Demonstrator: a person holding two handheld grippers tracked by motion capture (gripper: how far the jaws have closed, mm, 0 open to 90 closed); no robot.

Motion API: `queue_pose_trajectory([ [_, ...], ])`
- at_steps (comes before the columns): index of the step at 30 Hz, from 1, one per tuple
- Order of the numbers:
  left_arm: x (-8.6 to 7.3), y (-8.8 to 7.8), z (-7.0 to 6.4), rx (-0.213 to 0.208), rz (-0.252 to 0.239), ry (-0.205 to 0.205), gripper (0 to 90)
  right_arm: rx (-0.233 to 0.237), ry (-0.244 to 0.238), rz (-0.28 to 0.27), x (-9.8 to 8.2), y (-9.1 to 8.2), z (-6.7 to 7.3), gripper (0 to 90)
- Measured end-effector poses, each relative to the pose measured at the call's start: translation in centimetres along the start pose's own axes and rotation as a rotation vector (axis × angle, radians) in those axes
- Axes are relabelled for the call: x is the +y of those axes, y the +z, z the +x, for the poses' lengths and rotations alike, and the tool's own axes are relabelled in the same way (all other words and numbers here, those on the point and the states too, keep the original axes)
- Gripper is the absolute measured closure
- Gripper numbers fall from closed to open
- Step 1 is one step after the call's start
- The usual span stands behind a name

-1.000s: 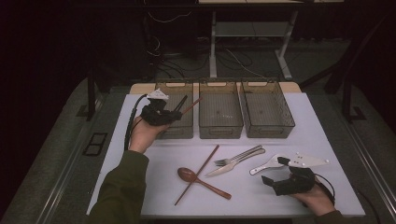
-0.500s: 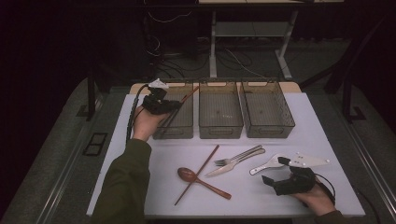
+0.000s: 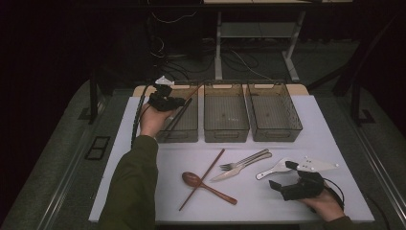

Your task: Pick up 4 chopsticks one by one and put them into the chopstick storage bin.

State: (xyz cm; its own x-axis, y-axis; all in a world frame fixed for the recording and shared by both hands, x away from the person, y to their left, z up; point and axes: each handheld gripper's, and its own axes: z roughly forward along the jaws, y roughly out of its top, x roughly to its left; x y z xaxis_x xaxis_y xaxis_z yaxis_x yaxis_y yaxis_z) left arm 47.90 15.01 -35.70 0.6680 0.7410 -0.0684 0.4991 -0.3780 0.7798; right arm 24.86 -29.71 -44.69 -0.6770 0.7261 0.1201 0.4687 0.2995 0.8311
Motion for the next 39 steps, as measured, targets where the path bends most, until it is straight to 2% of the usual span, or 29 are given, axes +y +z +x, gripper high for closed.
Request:
queue_pose_trajectory([
  [3, 0.0, 0.4, 0.4, 0.007, -0.013, -0.022, 82.9, 0.0, 0.006, -0.001, 0.0, -0.1, 0.0, 1.4],
  [8, -0.1, 1.2, 0.8, 0.02, -0.031, -0.027, 82.9, 0.0, 0.007, -0.001, 0.0, -0.1, 0.0, 1.4],
  [12, -0.3, 1.9, 1.0, 0.041, -0.041, -0.061, 82.8, -0.001, 0.006, 0.0, 0.0, -0.1, 0.0, 1.4],
  [18, -0.7, 3.0, 1.6, 0.067, -0.017, -0.114, 82.6, -0.002, 0.006, 0.0, 0.0, -0.1, -0.1, 1.4],
  [21, -0.9, 3.3, 1.6, 0.085, -0.005, -0.125, 81.3, -0.002, 0.004, -0.004, -0.1, -0.1, -0.1, 1.4],
  [25, -0.8, 3.6, 1.4, 0.102, -0.007, -0.124, 73.0, -0.002, 0.005, -0.006, -0.1, -0.2, -0.1, 1.4],
  [39, -0.4, 2.9, 0.9, 0.096, 0.005, -0.108, 58.3, -0.002, 0.002, -0.002, -0.1, -0.1, -0.1, 1.4],
])
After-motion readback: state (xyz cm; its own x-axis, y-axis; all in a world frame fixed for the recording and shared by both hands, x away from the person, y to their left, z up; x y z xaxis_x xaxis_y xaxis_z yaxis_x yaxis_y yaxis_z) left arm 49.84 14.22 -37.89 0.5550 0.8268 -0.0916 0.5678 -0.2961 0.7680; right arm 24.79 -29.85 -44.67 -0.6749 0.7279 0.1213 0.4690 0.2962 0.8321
